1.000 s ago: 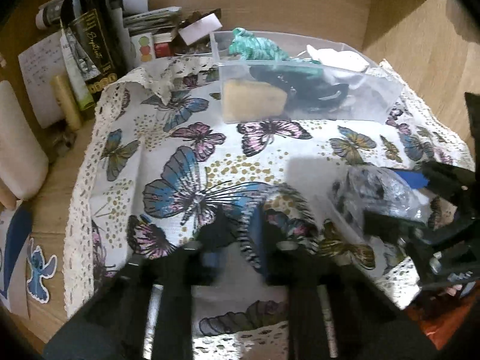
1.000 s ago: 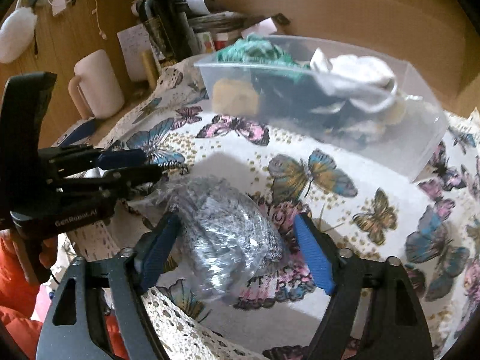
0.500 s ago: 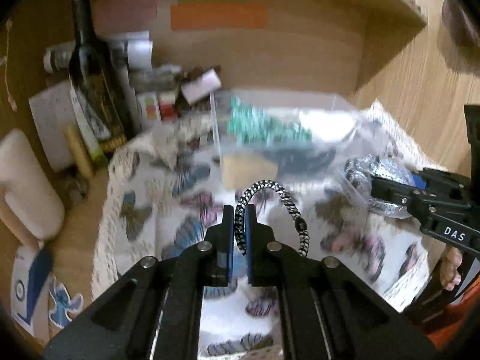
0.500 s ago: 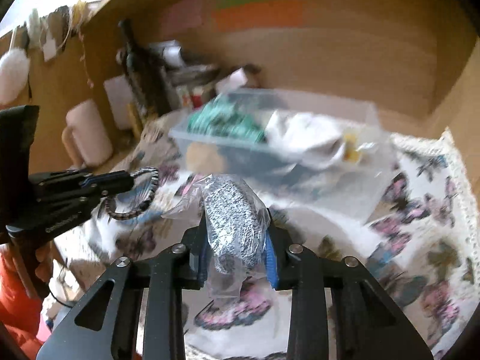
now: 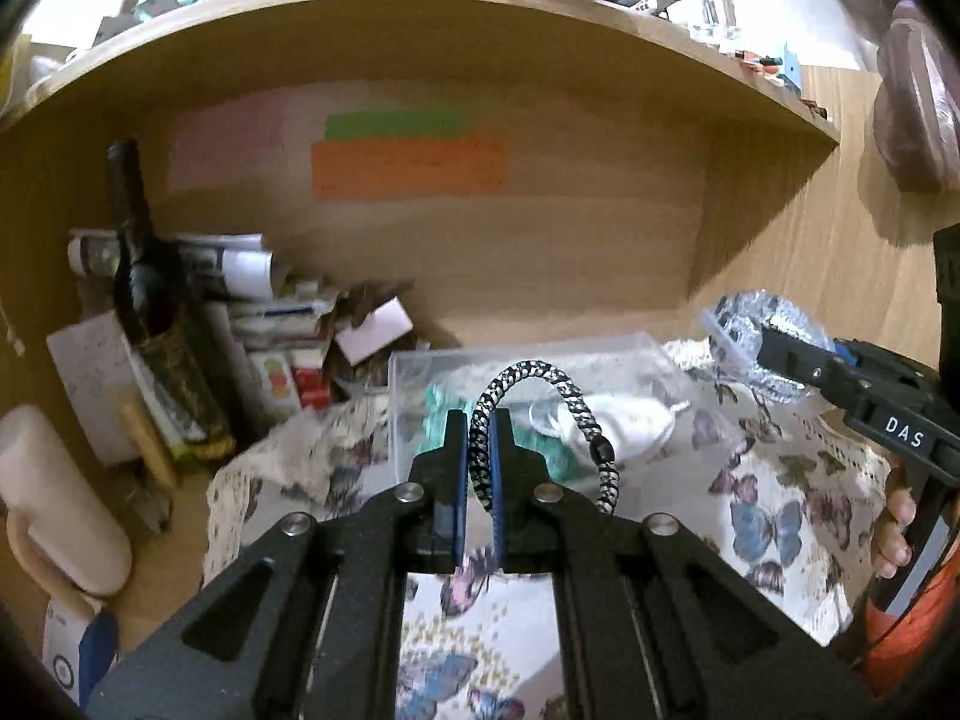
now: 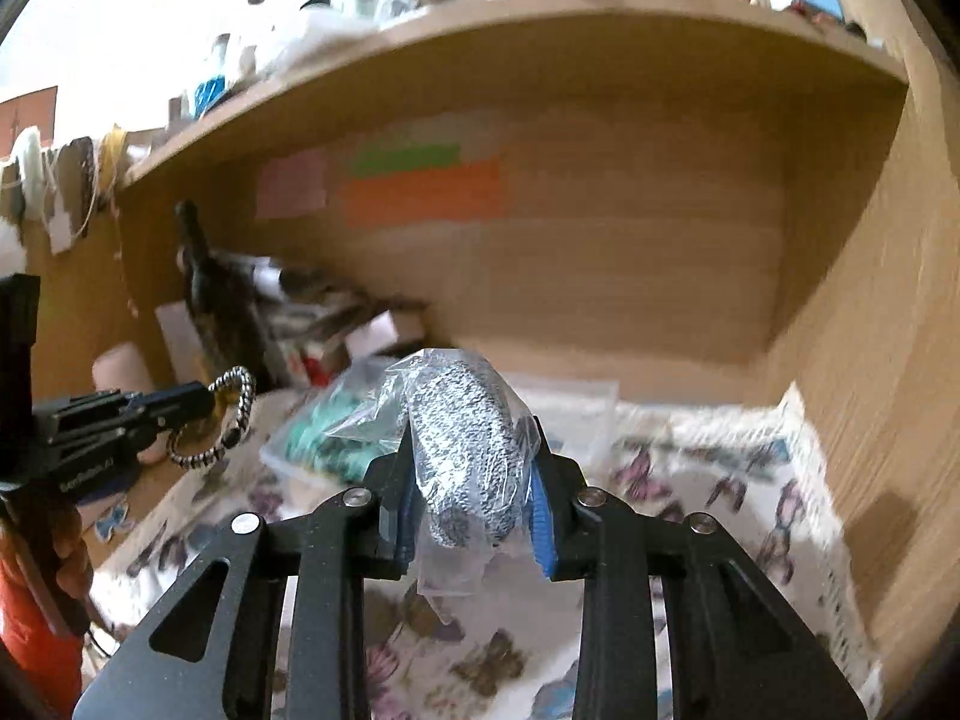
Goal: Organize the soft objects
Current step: 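Drop the bracelet and foil item into the clear box and release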
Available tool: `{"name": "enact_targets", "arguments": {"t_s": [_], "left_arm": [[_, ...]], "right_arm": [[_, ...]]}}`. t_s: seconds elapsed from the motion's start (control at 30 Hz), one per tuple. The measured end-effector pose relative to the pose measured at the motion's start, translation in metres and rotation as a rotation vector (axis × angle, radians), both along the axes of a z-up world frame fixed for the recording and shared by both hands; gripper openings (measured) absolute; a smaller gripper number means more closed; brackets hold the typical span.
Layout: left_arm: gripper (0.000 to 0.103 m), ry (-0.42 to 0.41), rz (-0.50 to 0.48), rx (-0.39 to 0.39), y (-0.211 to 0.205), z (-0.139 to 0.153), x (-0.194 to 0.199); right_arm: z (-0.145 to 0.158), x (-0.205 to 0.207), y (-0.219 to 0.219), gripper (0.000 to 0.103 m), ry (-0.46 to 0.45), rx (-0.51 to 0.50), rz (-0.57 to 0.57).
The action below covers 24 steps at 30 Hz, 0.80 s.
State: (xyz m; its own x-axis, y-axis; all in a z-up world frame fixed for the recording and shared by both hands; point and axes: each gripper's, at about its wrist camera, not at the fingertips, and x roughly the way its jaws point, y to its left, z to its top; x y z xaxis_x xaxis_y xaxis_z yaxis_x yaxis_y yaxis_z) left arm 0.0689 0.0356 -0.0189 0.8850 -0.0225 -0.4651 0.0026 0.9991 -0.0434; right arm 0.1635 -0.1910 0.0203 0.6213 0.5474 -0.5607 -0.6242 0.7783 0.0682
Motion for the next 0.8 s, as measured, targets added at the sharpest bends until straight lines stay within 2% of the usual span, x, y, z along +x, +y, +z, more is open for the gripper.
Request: {"name": "enact_targets", "arguments": {"t_s": [0.17, 0.3, 0.47, 0.6, 0.8], "left_arm": [[0.006, -0.003, 0.003, 0.006, -0.007, -0.001, 0.025], [0.006, 0.04, -0.004, 0.014, -0.01, -0.013, 0.048], [0.006, 0.153, 0.013, 0.0, -0.009, -0.039, 0.082], [0.006, 0.214, 0.009, -0.001, -0.011, -0.059, 0.098], [0.006, 0.236, -0.001, 0.046, -0.022, -0.071, 0.102]], "right_arm": [[0.011, 0.017, 0.001, 0.027, -0.048, 0.013, -0.019], [0.005, 0.028, 0.01, 0.027, -0.044, -0.011, -0.012], [-0.022, 0.047, 0.021, 0.027, -0.013, -0.098, -0.002], [-0.049, 0.064, 0.027, 0.027, 0.056, -0.147, 0.001], [-0.072, 0.074, 0.031, 0.032, 0.117, -0.217, 0.004]]}}
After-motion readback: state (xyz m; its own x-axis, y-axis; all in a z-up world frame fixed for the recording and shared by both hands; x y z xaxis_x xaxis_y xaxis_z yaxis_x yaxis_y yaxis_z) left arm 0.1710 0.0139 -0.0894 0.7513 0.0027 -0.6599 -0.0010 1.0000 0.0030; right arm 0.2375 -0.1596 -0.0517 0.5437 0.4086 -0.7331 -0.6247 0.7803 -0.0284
